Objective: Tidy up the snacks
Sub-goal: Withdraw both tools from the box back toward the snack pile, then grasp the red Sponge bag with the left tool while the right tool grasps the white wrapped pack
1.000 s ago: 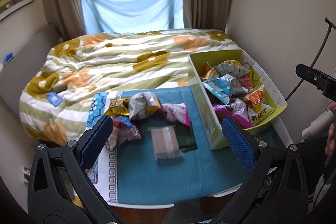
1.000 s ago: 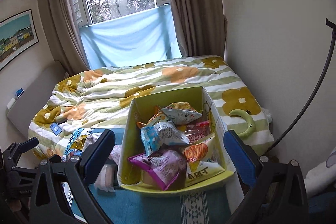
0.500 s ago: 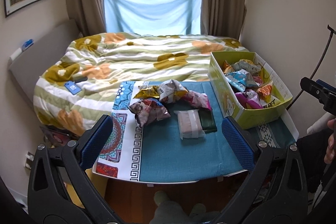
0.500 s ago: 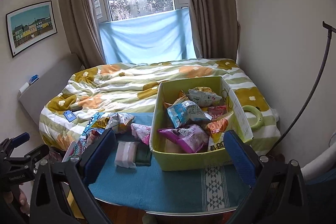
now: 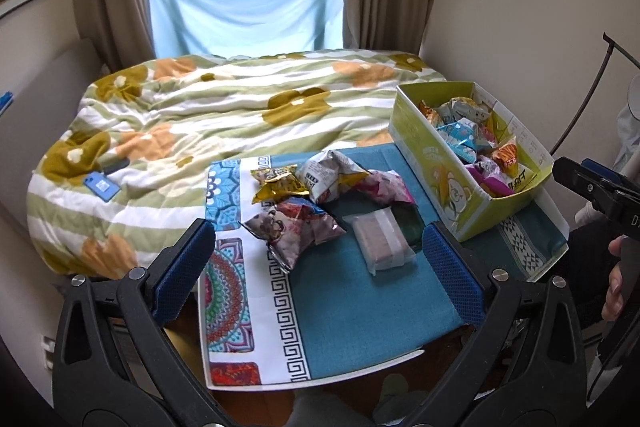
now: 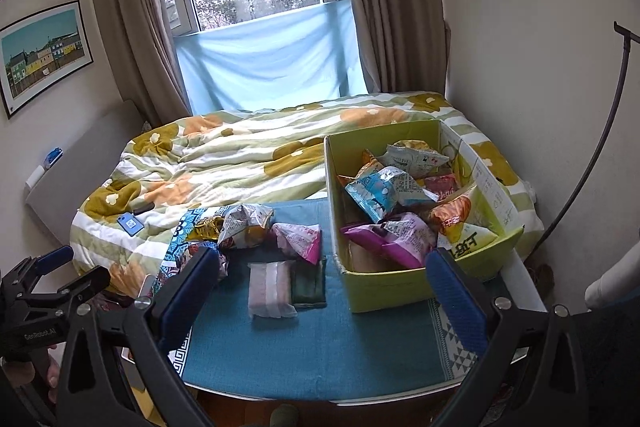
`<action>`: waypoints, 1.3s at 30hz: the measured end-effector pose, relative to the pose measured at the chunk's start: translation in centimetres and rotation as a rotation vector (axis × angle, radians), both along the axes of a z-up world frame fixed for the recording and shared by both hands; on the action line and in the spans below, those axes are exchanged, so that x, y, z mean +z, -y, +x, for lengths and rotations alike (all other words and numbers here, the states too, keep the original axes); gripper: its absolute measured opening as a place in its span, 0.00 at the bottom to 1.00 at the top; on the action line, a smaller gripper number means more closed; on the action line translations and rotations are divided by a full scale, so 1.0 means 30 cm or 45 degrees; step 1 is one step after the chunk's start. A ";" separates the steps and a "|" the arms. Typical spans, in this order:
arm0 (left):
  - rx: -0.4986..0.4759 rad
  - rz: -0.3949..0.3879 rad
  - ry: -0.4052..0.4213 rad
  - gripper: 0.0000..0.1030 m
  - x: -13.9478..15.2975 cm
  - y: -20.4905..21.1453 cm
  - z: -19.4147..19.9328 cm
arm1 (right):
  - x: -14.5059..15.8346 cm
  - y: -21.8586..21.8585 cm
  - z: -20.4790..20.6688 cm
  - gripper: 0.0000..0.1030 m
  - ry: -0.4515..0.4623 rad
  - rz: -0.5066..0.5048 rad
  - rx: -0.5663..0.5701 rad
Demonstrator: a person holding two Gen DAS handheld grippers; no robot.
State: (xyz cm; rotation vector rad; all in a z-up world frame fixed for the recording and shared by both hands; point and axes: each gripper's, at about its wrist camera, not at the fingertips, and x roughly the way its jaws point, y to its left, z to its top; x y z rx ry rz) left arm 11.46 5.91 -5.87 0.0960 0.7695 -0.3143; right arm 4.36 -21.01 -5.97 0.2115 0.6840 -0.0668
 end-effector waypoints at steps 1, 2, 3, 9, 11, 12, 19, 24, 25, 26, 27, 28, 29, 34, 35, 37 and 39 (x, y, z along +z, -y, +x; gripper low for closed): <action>-0.021 0.002 -0.016 0.99 -0.009 -0.019 0.036 | -0.004 -0.024 0.015 1.00 -0.003 0.003 -0.012; -0.040 0.001 -0.033 0.99 -0.020 -0.036 0.071 | -0.009 -0.047 0.031 1.00 -0.006 0.003 -0.021; -0.062 -0.003 -0.052 0.99 -0.033 -0.053 0.107 | -0.012 -0.068 0.047 1.00 -0.011 0.000 -0.031; -0.206 -0.002 -0.180 0.99 -0.146 -0.120 0.311 | -0.078 -0.177 0.167 1.00 -0.087 0.060 -0.067; -0.249 0.009 -0.221 0.99 -0.201 -0.123 0.378 | -0.117 -0.206 0.202 1.00 -0.121 0.067 -0.097; -0.272 0.009 -0.242 0.99 -0.230 -0.121 0.409 | -0.139 -0.217 0.219 1.00 -0.138 0.070 -0.111; -0.414 -0.003 -0.359 0.99 -0.430 -0.070 0.573 | -0.332 -0.278 0.332 1.00 -0.316 0.059 -0.150; -0.502 0.015 -0.431 0.99 -0.548 0.000 0.627 | -0.442 -0.296 0.375 1.00 -0.388 0.030 -0.144; -0.515 0.021 -0.447 0.99 -0.569 0.012 0.630 | -0.460 -0.300 0.381 1.00 -0.395 0.022 -0.140; -0.527 0.024 -0.463 0.99 -0.590 0.023 0.631 | -0.476 -0.304 0.386 1.00 -0.403 0.012 -0.137; -0.538 0.029 -0.477 0.99 -0.608 0.035 0.631 | -0.491 -0.308 0.393 1.00 -0.409 0.002 -0.133; -0.547 0.038 -0.487 0.99 -0.626 0.046 0.629 | -0.505 -0.311 0.400 1.00 -0.412 -0.006 -0.126; -0.554 0.048 -0.493 0.99 -0.640 0.053 0.624 | -0.519 -0.316 0.406 1.00 -0.415 -0.012 -0.118; -0.560 0.062 -0.555 0.88 -0.695 0.067 0.623 | -0.568 -0.331 0.432 1.00 -0.437 -0.049 -0.090; -0.564 0.067 -0.566 0.85 -0.703 0.069 0.621 | -0.576 -0.332 0.436 1.00 -0.443 -0.054 -0.085; -0.575 0.071 -0.580 0.79 -0.716 0.072 0.617 | -0.592 -0.338 0.444 1.00 -0.448 -0.060 -0.068; -0.574 0.075 -0.572 0.79 -0.716 0.072 0.610 | -0.600 -0.343 0.453 1.00 -0.455 -0.077 -0.050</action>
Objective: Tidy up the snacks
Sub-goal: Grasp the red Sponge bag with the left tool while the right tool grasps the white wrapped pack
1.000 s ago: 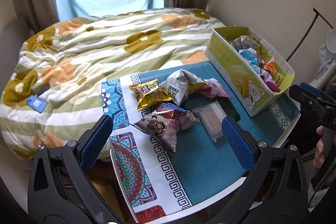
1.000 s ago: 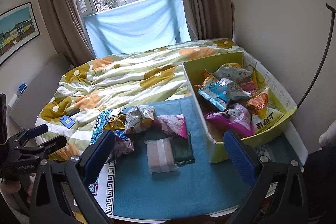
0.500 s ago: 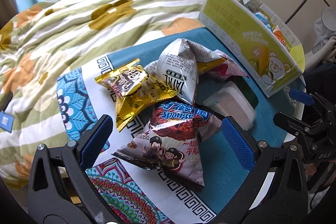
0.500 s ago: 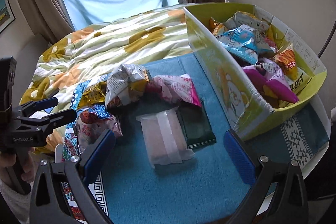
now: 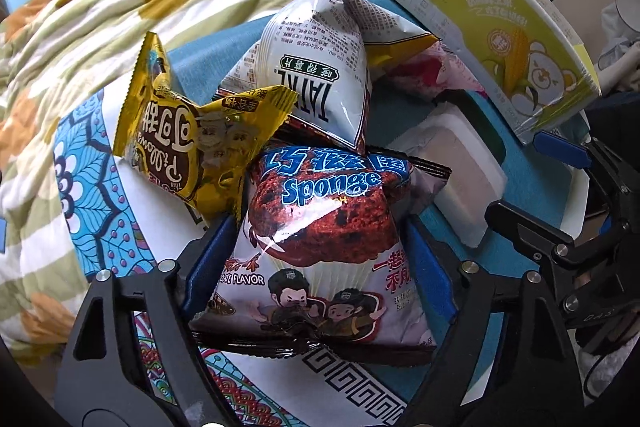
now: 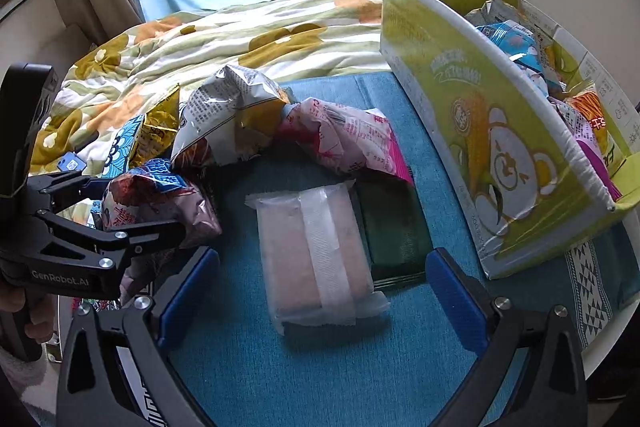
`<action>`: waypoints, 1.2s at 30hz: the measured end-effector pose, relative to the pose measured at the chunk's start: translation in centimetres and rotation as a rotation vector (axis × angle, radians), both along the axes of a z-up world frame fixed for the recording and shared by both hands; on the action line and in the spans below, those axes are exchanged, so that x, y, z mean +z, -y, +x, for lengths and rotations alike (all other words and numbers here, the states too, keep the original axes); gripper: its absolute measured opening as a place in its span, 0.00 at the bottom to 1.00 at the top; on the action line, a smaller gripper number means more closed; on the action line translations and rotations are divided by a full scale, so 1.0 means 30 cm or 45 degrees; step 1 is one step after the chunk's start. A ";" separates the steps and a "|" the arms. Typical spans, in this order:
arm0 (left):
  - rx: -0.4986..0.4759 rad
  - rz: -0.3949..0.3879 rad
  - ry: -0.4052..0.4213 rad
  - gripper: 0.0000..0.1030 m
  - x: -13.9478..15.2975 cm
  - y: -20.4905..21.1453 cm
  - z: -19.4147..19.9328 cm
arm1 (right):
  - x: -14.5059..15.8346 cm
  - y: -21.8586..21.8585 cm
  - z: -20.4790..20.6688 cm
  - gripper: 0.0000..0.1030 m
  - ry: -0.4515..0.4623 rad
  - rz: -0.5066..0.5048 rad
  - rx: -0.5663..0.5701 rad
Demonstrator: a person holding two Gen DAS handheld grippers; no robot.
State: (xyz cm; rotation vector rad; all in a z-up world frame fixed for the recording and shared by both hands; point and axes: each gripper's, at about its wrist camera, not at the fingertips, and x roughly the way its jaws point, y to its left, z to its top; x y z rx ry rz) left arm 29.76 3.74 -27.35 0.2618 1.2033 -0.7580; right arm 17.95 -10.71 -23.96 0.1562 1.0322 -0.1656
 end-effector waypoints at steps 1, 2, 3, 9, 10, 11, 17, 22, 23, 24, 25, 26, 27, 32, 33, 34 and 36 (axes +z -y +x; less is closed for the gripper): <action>0.000 0.003 0.002 0.78 0.000 0.001 -0.002 | -0.005 -0.003 0.004 1.00 -0.005 -0.004 0.016; 0.000 0.005 0.003 0.77 0.000 0.002 -0.005 | -0.008 -0.006 0.007 1.00 -0.003 -0.003 0.034; 0.001 0.005 0.004 0.77 -0.001 0.004 -0.006 | -0.010 -0.010 0.008 1.00 -0.002 -0.010 0.048; 0.003 0.011 -0.004 0.73 0.000 0.002 -0.015 | -0.026 -0.020 0.023 1.00 -0.018 -0.029 0.086; 0.005 0.008 -0.010 0.72 -0.001 0.003 -0.014 | -0.029 -0.020 0.024 1.00 -0.022 -0.029 0.088; 0.008 0.005 -0.015 0.72 0.000 0.000 -0.015 | -0.031 -0.021 0.027 1.00 -0.025 -0.029 0.089; 0.022 0.007 -0.040 0.70 0.000 -0.021 -0.037 | -0.037 -0.023 0.028 1.00 -0.029 -0.023 0.091; 0.024 -0.008 -0.053 0.66 0.005 -0.037 -0.066 | -0.057 -0.036 0.038 0.92 -0.057 -0.053 0.132; 0.020 -0.007 -0.048 0.66 0.006 -0.038 -0.071 | -0.067 -0.040 0.042 0.90 -0.068 -0.062 0.144; 0.017 -0.009 -0.038 0.65 0.009 -0.039 -0.075 | -0.077 -0.042 0.047 0.87 -0.078 -0.070 0.157; 0.011 -0.017 -0.029 0.65 0.014 -0.040 -0.080 | -0.087 -0.044 0.051 0.83 -0.087 -0.075 0.169; 0.006 -0.030 -0.023 0.65 0.022 -0.042 -0.084 | -0.097 -0.046 0.056 0.82 -0.096 -0.079 0.180; 0.002 -0.042 -0.016 0.64 0.029 -0.044 -0.088 | -0.106 -0.048 0.060 0.79 -0.104 -0.086 0.190; -0.013 -0.059 0.023 0.64 0.055 -0.045 -0.098 | -0.144 -0.053 0.080 0.69 -0.136 -0.111 0.220; -0.013 -0.065 0.024 0.64 0.059 -0.045 -0.099 | -0.150 -0.053 0.083 0.67 -0.139 -0.111 0.220; -0.012 -0.071 0.031 0.65 0.063 -0.049 -0.100 | -0.153 -0.053 0.087 0.66 -0.138 -0.118 0.221; -0.016 -0.085 0.049 0.64 0.076 -0.053 -0.105 | -0.158 -0.057 0.091 0.65 -0.140 -0.136 0.229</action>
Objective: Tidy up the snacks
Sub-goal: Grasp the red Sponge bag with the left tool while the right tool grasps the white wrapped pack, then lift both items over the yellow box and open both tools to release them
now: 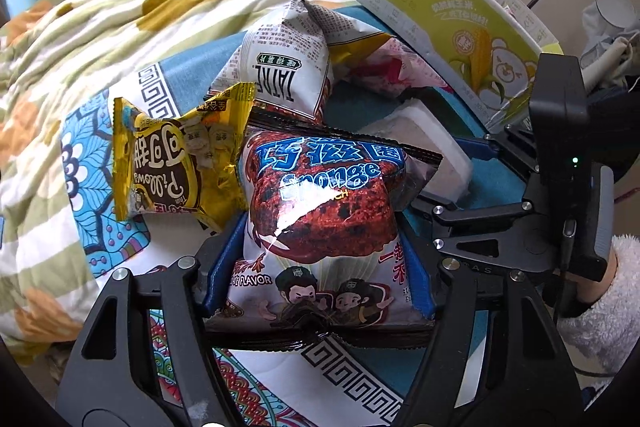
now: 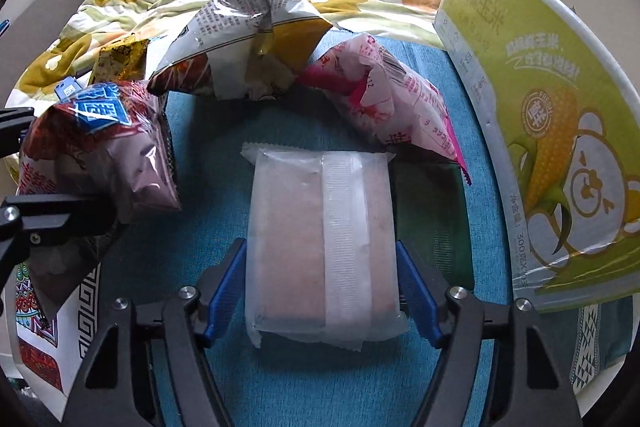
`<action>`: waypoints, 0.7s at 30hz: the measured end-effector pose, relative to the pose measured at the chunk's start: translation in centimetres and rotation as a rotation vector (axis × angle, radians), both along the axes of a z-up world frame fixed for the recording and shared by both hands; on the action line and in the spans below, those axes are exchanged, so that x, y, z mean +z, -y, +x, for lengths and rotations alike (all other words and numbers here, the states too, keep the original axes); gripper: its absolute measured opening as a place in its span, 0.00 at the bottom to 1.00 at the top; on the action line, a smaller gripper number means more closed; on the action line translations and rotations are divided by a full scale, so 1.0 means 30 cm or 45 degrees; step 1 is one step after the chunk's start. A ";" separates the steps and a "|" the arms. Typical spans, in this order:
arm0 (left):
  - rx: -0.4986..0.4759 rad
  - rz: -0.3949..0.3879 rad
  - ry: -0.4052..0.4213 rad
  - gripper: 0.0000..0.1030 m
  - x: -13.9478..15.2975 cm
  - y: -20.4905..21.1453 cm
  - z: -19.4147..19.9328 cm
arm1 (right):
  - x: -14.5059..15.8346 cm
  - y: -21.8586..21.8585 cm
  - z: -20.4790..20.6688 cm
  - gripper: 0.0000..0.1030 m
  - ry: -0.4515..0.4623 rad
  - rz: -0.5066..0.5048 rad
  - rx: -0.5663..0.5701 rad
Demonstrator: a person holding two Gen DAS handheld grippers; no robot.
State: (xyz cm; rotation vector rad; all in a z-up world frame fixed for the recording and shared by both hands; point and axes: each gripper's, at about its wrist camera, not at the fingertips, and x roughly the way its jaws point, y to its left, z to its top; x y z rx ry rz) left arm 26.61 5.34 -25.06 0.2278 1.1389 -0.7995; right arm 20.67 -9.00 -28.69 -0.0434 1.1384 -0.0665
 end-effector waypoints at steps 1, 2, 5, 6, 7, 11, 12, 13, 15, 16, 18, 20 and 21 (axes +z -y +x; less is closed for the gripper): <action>-0.002 -0.006 0.012 0.64 0.007 -0.002 -0.004 | -0.001 -0.002 0.001 0.63 0.003 -0.005 0.004; -0.005 -0.012 0.027 0.64 0.014 -0.006 -0.008 | -0.002 -0.004 0.003 0.61 0.005 -0.009 0.007; -0.021 -0.031 0.073 0.65 0.032 -0.012 -0.027 | -0.001 -0.001 -0.007 0.58 0.015 -0.018 0.000; -0.030 -0.035 0.089 0.65 0.038 -0.014 -0.036 | 0.002 0.000 -0.009 0.58 0.016 -0.013 -0.005; -0.040 -0.035 0.105 0.65 0.043 -0.014 -0.042 | 0.004 -0.001 -0.016 0.57 0.019 -0.007 -0.016; -0.064 -0.022 0.144 0.65 0.048 -0.017 -0.065 | 0.007 0.006 -0.031 0.57 0.021 0.011 -0.049; -0.066 -0.021 0.148 0.65 0.049 -0.017 -0.067 | 0.008 0.008 -0.034 0.57 0.021 0.017 -0.055; -0.064 -0.019 0.158 0.65 0.053 -0.012 -0.072 | 0.009 0.009 -0.037 0.57 0.020 0.022 -0.062; -0.065 -0.017 0.186 0.65 0.062 -0.012 -0.085 | 0.011 0.012 -0.042 0.57 0.016 0.031 -0.069; -0.065 -0.018 0.202 0.65 0.068 -0.008 -0.096 | 0.014 0.012 -0.048 0.57 0.017 0.034 -0.073; -0.070 -0.009 0.239 0.65 0.081 -0.005 -0.106 | 0.017 0.017 -0.053 0.57 0.014 0.045 -0.081; -0.079 -0.001 0.276 0.65 0.094 -0.005 -0.117 | 0.024 0.020 -0.060 0.57 0.014 0.055 -0.091; -0.080 -0.001 0.289 0.65 0.101 -0.005 -0.118 | 0.027 0.024 -0.059 0.57 0.014 0.060 -0.097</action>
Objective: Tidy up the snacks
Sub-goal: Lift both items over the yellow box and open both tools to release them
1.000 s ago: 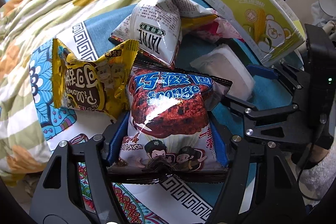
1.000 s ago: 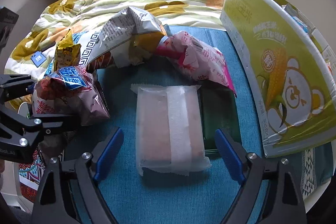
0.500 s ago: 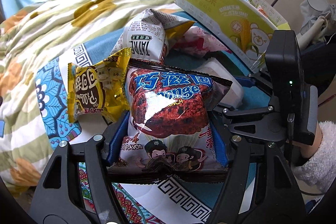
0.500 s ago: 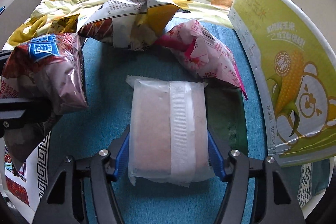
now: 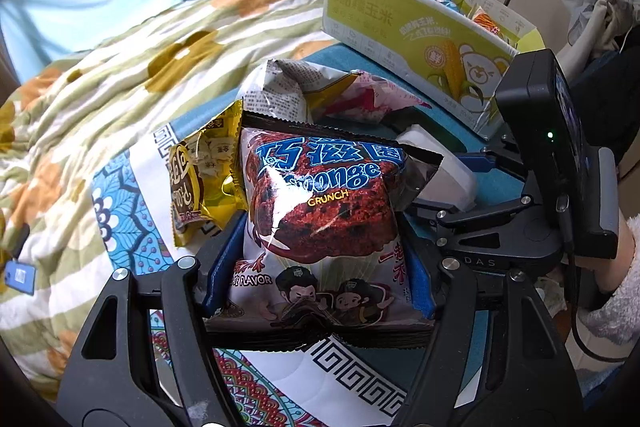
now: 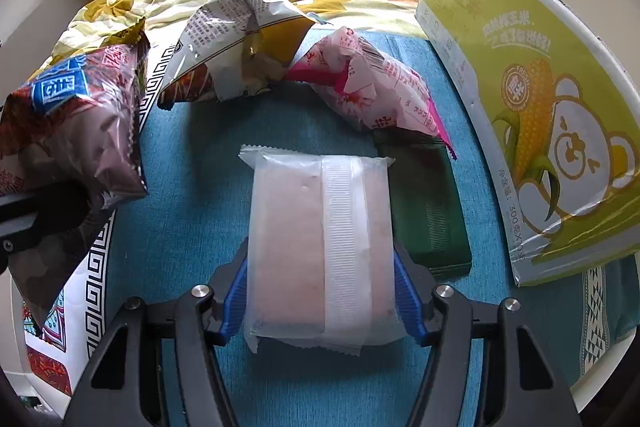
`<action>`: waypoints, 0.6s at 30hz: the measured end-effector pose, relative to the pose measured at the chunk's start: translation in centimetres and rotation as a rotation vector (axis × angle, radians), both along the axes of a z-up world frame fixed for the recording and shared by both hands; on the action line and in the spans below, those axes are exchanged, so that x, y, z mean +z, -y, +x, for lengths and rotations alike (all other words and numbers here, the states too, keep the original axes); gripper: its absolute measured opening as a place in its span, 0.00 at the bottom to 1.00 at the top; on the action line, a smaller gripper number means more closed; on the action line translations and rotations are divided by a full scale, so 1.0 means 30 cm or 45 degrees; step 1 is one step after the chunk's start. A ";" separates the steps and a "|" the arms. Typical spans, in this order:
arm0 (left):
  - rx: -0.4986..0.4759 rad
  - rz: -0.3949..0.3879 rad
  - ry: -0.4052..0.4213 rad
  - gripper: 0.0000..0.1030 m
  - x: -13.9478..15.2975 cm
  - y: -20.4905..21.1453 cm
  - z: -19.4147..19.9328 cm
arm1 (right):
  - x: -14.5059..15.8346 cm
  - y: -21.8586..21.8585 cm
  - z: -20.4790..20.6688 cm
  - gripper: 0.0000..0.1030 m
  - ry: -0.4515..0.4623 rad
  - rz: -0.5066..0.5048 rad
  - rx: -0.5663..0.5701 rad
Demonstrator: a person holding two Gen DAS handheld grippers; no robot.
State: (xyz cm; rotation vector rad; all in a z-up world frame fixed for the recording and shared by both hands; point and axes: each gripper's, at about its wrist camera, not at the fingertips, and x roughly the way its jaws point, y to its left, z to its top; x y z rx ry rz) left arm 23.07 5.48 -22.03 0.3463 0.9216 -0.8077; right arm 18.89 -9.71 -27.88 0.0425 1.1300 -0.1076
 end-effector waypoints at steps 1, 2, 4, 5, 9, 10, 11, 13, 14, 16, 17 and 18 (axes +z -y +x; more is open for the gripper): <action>0.000 -0.003 0.006 0.65 0.008 0.004 0.002 | 0.005 0.003 -0.001 0.57 0.002 0.004 -0.007; 0.000 -0.007 0.013 0.65 0.017 0.004 0.001 | 0.010 0.006 -0.004 0.57 0.006 0.008 -0.013; 0.005 -0.016 0.032 0.65 0.038 0.004 -0.001 | 0.021 0.012 -0.007 0.57 0.014 0.011 -0.022; 0.007 -0.021 0.040 0.65 0.049 0.002 -0.002 | 0.028 0.014 -0.009 0.57 0.018 0.013 -0.025; 0.012 -0.033 0.068 0.65 0.093 -0.001 -0.008 | 0.061 0.018 -0.013 0.57 0.032 0.016 -0.036; 0.013 -0.040 0.072 0.65 0.104 -0.003 -0.011 | 0.072 0.019 -0.014 0.57 0.037 0.018 -0.037; 0.014 -0.040 0.074 0.65 0.113 -0.002 -0.013 | 0.082 0.020 -0.016 0.57 0.040 0.020 -0.038; 0.020 -0.043 0.096 0.65 0.133 -0.003 -0.019 | 0.108 0.020 -0.022 0.57 0.057 0.015 -0.040; 0.020 -0.048 0.105 0.65 0.146 -0.005 -0.021 | 0.121 0.022 -0.022 0.57 0.062 0.013 -0.038; 0.027 -0.061 0.123 0.65 0.173 -0.004 -0.025 | 0.147 0.023 -0.029 0.57 0.077 0.011 -0.043; 0.028 -0.070 0.125 0.65 0.185 -0.004 -0.026 | 0.160 0.025 -0.033 0.57 0.084 0.009 -0.045; 0.030 -0.076 0.126 0.65 0.196 -0.005 -0.029 | 0.170 0.025 -0.038 0.57 0.090 0.008 -0.049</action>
